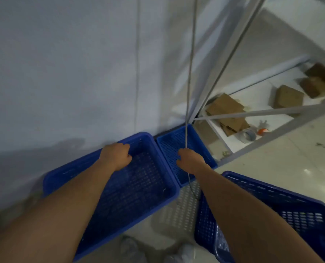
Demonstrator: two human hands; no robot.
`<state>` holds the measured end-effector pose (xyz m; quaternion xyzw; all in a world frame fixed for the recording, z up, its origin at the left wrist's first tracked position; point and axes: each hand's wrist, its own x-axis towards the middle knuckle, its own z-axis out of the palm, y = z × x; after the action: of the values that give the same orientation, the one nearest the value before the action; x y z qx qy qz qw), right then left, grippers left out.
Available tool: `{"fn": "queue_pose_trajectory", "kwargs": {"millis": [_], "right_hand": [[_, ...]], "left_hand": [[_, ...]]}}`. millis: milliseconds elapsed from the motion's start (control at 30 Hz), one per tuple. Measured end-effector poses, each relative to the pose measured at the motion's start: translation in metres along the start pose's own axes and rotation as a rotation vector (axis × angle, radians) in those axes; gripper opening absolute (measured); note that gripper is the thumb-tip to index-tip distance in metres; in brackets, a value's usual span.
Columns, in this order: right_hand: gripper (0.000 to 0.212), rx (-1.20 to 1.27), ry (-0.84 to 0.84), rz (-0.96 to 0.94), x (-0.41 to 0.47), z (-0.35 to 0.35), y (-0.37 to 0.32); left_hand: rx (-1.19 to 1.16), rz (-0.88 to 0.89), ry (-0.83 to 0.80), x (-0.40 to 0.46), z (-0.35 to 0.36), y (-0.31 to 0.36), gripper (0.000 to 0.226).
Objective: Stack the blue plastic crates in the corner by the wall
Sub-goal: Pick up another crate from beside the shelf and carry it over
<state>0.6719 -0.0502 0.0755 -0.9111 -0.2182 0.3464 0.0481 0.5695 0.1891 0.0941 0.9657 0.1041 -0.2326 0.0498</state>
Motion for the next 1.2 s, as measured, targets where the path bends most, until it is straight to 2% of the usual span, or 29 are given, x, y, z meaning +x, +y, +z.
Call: {"fn": "queue_pose_trajectory", "kwargs": {"millis": [133,300,467,633,867,1100,1200], "right_hand": [[0.034,0.062,0.084,0.025,-0.051,-0.033,0.046],[0.034,0.114,0.169,0.129,-0.133,-0.057,0.138],[0.037,0.157,0.27,0.263,-0.232,-0.059,0.256],[0.03,0.211,0.274,0.408,-0.318,-0.042,0.363],[0.027,0.309,0.277,0.558,-0.383,0.003,0.451],[0.01,0.379,0.224,0.616,-0.389,0.045,0.491],[0.01,0.416,0.215,0.631,-0.385,0.05,0.508]], "left_hand": [[0.041,0.083,0.066,-0.002,-0.048,0.076,0.031],[0.028,0.191,0.084,-0.015,-0.089,0.202,0.031],[0.051,0.3,0.058,-0.043,-0.104,0.34,0.028],[0.153,0.388,0.038,-0.061,-0.098,0.443,0.024],[0.217,0.42,0.011,-0.064,-0.069,0.524,0.02],[0.286,0.449,-0.104,-0.049,-0.023,0.554,0.02],[0.318,0.45,-0.143,-0.036,-0.017,0.569,0.021]]}}
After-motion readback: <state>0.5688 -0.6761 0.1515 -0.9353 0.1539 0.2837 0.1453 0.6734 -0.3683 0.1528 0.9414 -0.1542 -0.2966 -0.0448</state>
